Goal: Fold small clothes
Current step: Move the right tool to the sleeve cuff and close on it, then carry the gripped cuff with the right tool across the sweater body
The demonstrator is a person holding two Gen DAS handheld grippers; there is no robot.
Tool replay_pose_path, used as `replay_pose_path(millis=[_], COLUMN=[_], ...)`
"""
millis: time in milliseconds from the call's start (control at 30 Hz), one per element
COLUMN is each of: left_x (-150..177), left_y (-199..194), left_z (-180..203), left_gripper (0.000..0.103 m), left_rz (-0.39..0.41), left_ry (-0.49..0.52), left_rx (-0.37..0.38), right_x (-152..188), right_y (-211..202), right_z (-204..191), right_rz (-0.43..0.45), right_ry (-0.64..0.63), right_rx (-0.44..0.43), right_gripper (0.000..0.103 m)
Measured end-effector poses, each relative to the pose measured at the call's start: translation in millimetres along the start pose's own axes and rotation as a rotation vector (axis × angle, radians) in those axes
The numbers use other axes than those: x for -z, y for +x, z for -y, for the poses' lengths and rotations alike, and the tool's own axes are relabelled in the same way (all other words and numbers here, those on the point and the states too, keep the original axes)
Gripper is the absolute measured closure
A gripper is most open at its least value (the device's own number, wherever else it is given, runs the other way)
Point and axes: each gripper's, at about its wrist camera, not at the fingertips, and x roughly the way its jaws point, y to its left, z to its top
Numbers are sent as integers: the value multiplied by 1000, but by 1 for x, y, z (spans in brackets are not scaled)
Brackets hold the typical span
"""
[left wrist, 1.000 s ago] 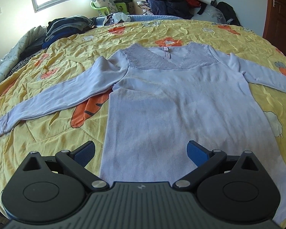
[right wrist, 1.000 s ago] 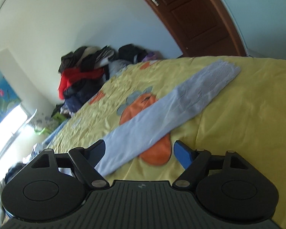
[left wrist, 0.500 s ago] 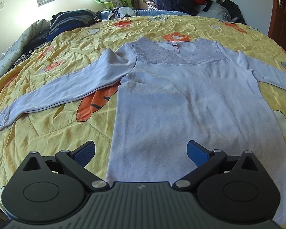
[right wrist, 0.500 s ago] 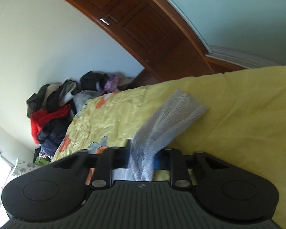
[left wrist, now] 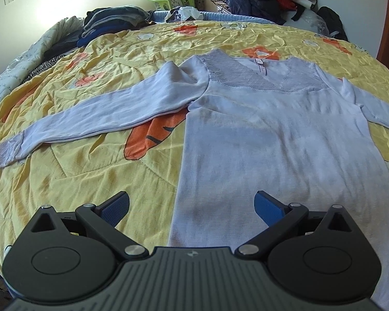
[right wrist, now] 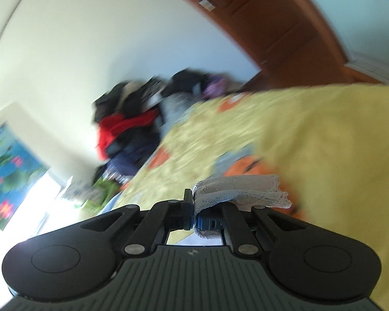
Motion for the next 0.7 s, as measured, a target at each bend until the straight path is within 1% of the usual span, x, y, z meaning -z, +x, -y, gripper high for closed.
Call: replay_pose_path(millis=[100,200,300,533,700], left_x=[0,0,1,3,4], left_y=[0,2,6,11,14], left_z=[-2,-4,-6,-6,-6], left_gripper=[0,0,0,0,0], left_rz=[7,14,7,-4,-8], left_ry=[2,2,2,2,9], left_rx=[-14,-31,-44,-53,-56], right_x=[14,30,50,94,124], right_y=[19,35,42,47,50], right_z=[-18,-34,-50,-86,-122], right_rz=[-66,-130,-181,-282,-349], right_ry=[-4,19,35,17,-27], right_rx=[-50,-88,-122,-164,-202], right_gripper=[94,94,94,94,94])
